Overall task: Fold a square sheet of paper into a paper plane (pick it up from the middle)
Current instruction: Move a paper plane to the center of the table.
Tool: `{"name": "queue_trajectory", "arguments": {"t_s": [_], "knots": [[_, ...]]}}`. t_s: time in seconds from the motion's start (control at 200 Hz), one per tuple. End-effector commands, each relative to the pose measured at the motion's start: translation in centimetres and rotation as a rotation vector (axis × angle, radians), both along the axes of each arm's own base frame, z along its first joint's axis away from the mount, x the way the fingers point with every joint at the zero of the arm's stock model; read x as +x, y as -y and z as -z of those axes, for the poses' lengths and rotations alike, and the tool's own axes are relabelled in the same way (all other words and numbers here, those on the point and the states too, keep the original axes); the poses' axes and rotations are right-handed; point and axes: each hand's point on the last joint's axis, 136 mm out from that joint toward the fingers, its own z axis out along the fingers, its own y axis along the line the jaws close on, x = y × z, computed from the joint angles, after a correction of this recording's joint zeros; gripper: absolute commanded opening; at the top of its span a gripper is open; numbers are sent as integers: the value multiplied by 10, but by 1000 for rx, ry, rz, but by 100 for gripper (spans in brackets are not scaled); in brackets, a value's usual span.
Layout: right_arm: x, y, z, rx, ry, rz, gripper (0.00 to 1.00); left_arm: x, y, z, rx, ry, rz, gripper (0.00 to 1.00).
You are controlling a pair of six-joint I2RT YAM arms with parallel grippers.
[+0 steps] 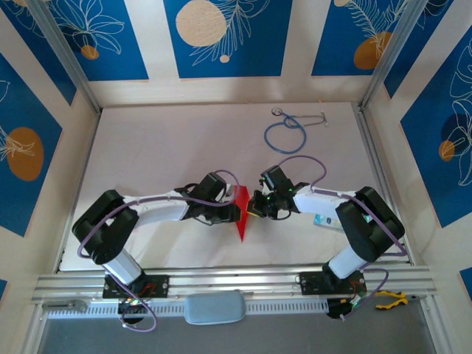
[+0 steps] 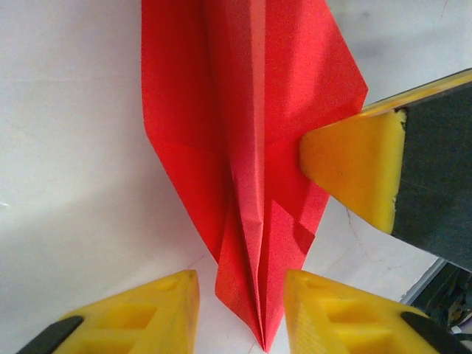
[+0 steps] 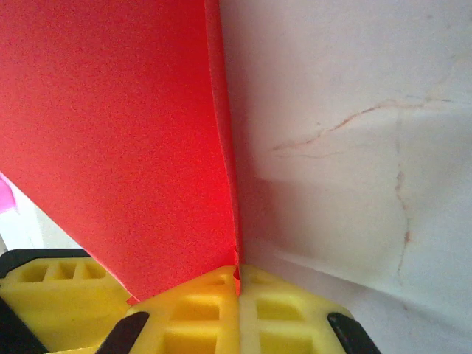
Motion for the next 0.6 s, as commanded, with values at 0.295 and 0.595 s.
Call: {"name": "queue_trajectory", "arguments": {"t_s": [0.295,0.595], "knots": [[-2,-3,0,-1,-33,3,2,-1,12,-13,-11,23,7,24],[-2,-4,1,5,-41,8,2,-3,20,-21,10,53,34,24]]}}
